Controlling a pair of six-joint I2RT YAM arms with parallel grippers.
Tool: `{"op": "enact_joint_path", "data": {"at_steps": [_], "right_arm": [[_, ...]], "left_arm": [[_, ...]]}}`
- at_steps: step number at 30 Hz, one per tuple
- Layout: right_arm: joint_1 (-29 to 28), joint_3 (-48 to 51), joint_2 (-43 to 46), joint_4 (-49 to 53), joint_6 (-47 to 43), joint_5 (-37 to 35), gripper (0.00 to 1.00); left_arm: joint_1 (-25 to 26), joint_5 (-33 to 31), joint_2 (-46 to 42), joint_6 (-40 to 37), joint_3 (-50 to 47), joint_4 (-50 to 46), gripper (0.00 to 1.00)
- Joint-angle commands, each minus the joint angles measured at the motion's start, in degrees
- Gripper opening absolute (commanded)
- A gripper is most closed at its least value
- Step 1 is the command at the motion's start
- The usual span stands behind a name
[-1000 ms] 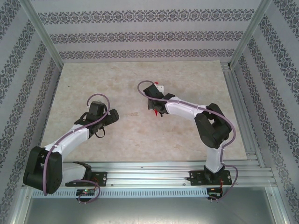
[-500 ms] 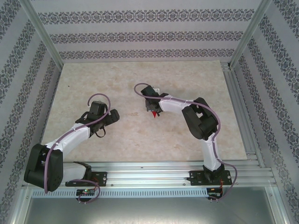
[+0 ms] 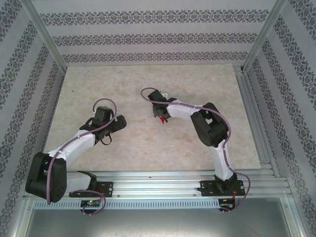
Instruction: Fold a paper plane with a square sheet of paper (pick it up from the middle)
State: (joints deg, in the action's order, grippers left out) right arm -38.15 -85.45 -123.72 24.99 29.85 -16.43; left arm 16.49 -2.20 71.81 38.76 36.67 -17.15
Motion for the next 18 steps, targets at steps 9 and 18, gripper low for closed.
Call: {"op": "enact_joint_path", "data": {"at_steps": [9,18], "right_arm": [[-0.8,-3.2,4.2,6.1,-0.3,-1.7,0.30],[-0.5,1.0,21.1,7.1,0.0,-6.2,0.62]], "left_arm": [[-0.7,-0.2,-1.4,-2.0,3.3,-2.5,1.00],[-0.7,-4.7,-2.9,-3.8,7.1,-4.8,1.00]]}}
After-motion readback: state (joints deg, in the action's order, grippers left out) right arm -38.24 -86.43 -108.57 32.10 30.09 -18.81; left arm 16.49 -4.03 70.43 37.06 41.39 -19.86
